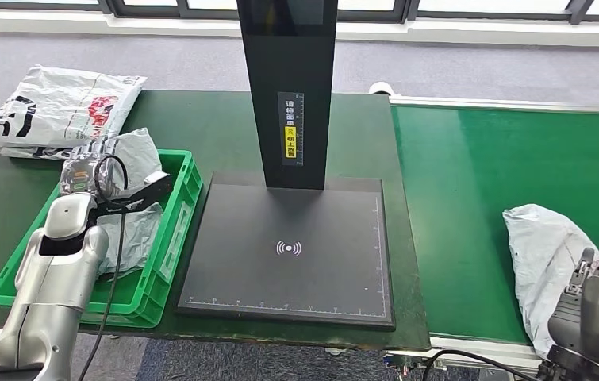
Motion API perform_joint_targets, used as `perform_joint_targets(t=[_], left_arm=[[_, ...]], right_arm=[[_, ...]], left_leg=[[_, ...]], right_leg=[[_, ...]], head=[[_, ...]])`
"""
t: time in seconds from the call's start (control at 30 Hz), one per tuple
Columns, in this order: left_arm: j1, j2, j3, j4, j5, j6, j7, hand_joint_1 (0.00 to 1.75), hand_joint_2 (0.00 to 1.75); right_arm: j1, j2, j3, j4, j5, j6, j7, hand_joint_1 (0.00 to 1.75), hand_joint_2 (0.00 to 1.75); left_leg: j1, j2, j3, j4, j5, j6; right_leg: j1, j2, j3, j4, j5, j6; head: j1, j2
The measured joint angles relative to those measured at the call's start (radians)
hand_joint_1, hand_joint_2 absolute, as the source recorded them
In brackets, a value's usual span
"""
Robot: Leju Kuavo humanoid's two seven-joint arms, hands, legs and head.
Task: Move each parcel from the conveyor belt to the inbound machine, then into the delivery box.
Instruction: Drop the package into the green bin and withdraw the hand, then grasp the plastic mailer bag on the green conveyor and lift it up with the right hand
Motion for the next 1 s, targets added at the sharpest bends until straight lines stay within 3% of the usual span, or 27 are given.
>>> perform_joint_targets(t=[0.33, 0.4, 0.47, 0.6, 0.73, 0.8, 0.9, 1.0], left_arm=[[0.004, -0.007, 0.017, -0.023, 0.025, 0.015, -0.010, 0.00, 0.00], [0.006, -0.022, 0.035, -0.042, 0.127, 0.041, -0.055, 0.00, 0.87], [0.008, -0.050, 0.075, -0.088, 0.382, 0.044, -0.140, 0.00, 1.75], [0.032, -0.105, 0.138, -0.227, 1.086, -0.057, -0.252, 0.00, 1.75], [0.077, -0.151, 0.138, -0.366, 1.547, -0.185, -0.250, 0.00, 1.75], [0.105, -0.177, 0.122, -0.429, 1.645, -0.201, -0.252, 0.00, 1.75], [0.149, -0.200, 0.073, -0.502, 1.685, -0.183, -0.260, 0.00, 1.75], [0.169, -0.206, 0.042, -0.544, 1.699, -0.174, -0.263, 0.00, 1.75]], right_arm=[[0.000, 0.000, 0.000, 0.005, 0.006, 0.000, 0.003, 0.00, 1.75], [-0.001, -0.001, 0.000, 0.006, 0.030, 0.001, 0.011, 0.00, 1.75], [-0.004, -0.010, 0.000, 0.013, 0.102, 0.015, 0.033, 0.00, 1.75], [-0.051, -0.056, 0.011, 0.062, 0.358, 0.069, 0.133, 0.00, 1.75], [-0.211, -0.152, 0.015, 0.260, 0.646, 0.063, 0.314, 0.00, 1.75], [-0.307, -0.225, 0.009, 0.417, 0.762, 0.032, 0.374, 0.00, 1.75], [-0.425, -0.327, -0.018, 0.649, 0.848, -0.012, 0.378, 0.00, 1.75], [-0.481, -0.382, -0.034, 0.785, 0.881, -0.025, 0.382, 0.00, 1.75]], left_leg=[[0.000, 0.000, 0.000, 0.000, 0.000, 0.000], [0.000, 0.000, 0.000, 0.000, 0.000, 0.000], [0.000, 0.000, -0.001, 0.000, 0.000, 0.000], [0.000, 0.001, -0.002, 0.000, 0.000, 0.001], [0.000, 0.002, -0.002, 0.001, 0.002, 0.003], [-0.001, 0.001, -0.003, 0.002, 0.003, 0.005], [-0.002, -0.002, -0.005, 0.004, 0.004, 0.007], [-0.002, -0.003, -0.006, 0.004, 0.005, 0.008]], right_leg=[[0.000, 0.000, 0.000, 0.000, 0.000, 0.000], [0.000, 0.000, 0.000, 0.000, 0.000, 0.000], [0.000, 0.000, 0.000, 0.000, 0.000, 0.000], [-0.001, 0.001, -0.001, 0.000, 0.001, 0.001], [-0.001, 0.002, -0.001, -0.001, 0.003, 0.003], [-0.002, 0.001, -0.001, -0.002, 0.005, 0.005], [-0.002, -0.002, -0.001, -0.002, 0.006, 0.007], [-0.002, -0.003, -0.002, -0.002, 0.006, 0.007]], head=[[0.000, 0.000], [0.000, 0.000], [0.000, 0.000], [0.000, 0.000], [0.000, 0.000], [0.000, 0.000], [0.000, 0.000], [0.000, 0.000]])
